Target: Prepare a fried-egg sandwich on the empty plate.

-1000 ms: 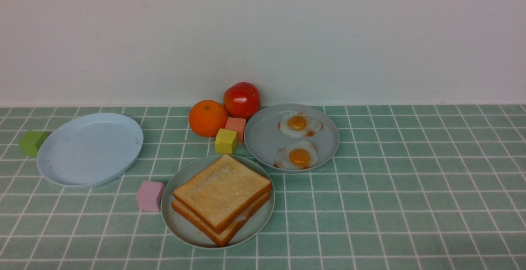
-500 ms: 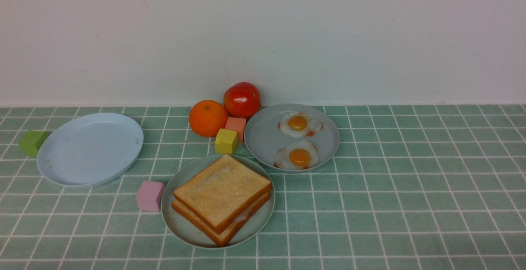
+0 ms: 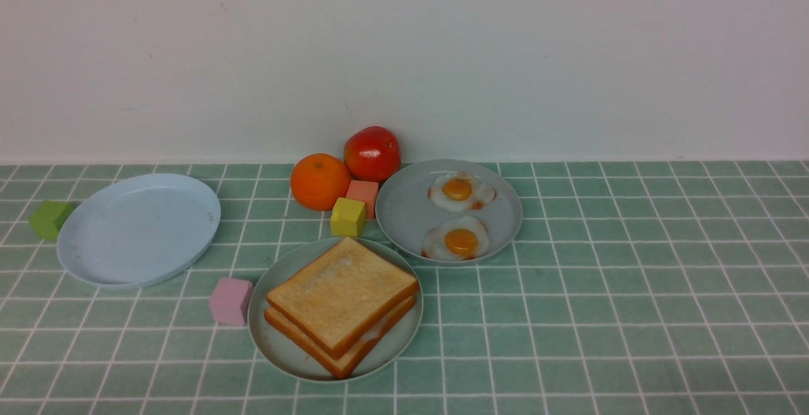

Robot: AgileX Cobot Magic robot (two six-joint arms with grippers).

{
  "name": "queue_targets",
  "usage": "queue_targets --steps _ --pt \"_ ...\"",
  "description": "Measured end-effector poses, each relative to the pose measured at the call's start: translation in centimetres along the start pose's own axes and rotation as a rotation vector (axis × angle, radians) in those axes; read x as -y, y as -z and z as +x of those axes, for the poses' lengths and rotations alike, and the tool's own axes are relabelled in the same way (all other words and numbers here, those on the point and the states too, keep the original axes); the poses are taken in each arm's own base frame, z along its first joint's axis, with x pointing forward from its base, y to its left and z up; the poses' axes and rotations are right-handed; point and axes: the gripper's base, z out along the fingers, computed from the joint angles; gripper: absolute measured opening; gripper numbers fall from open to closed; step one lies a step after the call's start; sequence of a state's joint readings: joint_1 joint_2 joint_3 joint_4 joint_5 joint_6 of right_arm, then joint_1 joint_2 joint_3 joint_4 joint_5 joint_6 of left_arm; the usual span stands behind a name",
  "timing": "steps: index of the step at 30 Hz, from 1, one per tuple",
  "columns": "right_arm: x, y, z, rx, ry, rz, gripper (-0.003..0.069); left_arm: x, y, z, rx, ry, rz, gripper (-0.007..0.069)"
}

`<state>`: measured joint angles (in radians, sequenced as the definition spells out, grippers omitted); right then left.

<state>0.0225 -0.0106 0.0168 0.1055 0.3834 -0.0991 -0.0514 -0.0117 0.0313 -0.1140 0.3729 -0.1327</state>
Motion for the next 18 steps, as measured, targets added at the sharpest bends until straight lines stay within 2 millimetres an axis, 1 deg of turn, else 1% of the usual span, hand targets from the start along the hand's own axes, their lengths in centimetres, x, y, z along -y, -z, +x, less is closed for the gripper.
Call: queue_targets --steps 18 --pt "0.00 0.00 0.00 0.000 0.000 0.000 0.0076 0.00 0.00 0.00 0.000 0.000 0.000 0.0038"
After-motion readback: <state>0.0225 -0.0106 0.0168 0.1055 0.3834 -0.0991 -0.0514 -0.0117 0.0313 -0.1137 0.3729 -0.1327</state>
